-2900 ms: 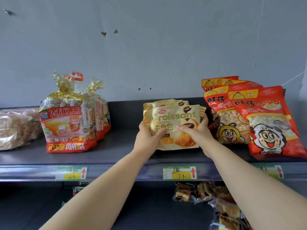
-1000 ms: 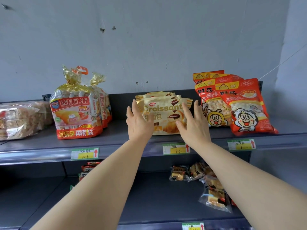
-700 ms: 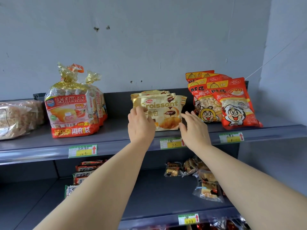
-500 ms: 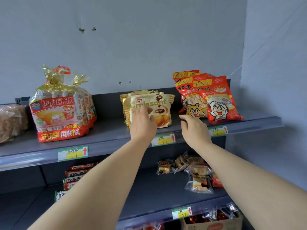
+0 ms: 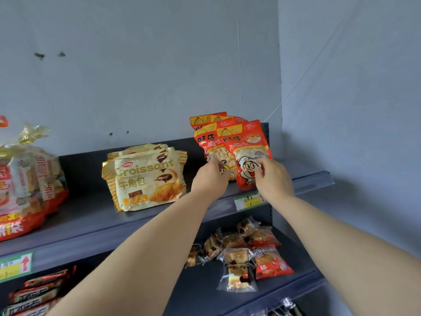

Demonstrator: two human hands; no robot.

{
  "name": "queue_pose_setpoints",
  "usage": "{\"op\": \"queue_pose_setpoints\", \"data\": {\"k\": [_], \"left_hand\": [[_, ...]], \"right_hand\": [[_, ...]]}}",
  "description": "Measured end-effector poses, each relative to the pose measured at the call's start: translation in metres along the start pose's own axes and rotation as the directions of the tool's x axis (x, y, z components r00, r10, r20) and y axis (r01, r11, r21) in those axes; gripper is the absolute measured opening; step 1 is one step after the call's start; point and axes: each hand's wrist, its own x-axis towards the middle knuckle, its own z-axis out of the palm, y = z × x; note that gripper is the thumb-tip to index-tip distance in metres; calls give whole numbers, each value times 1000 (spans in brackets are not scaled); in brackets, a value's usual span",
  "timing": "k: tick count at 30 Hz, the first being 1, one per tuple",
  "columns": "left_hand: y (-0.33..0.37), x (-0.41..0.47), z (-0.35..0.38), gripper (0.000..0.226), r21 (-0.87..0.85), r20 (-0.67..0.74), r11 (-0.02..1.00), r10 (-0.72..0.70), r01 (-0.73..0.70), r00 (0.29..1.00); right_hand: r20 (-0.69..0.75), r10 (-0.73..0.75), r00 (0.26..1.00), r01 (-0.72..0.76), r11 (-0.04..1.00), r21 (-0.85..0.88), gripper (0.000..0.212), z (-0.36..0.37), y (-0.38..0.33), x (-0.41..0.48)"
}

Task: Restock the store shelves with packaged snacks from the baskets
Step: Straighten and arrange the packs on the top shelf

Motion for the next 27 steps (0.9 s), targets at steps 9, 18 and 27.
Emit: {"op": "queue_pose_setpoints", "data": {"k": [9, 18, 27], "left_hand": [[36, 63, 61, 39, -130, 112, 962, -226, 240, 968], [42, 64, 94, 51, -278, -44, 926, -279, 256, 959], [10, 74, 72, 56, -66, -288, 973, -231, 222, 929]], "right_hand": [[192, 143, 971, -161, 983, 84, 58, 8, 64, 70], [322, 147, 935, -246, 924, 293, 89, 26, 75, 87], [314, 51, 948, -197, 868, 455, 66, 45, 45, 84]]}}
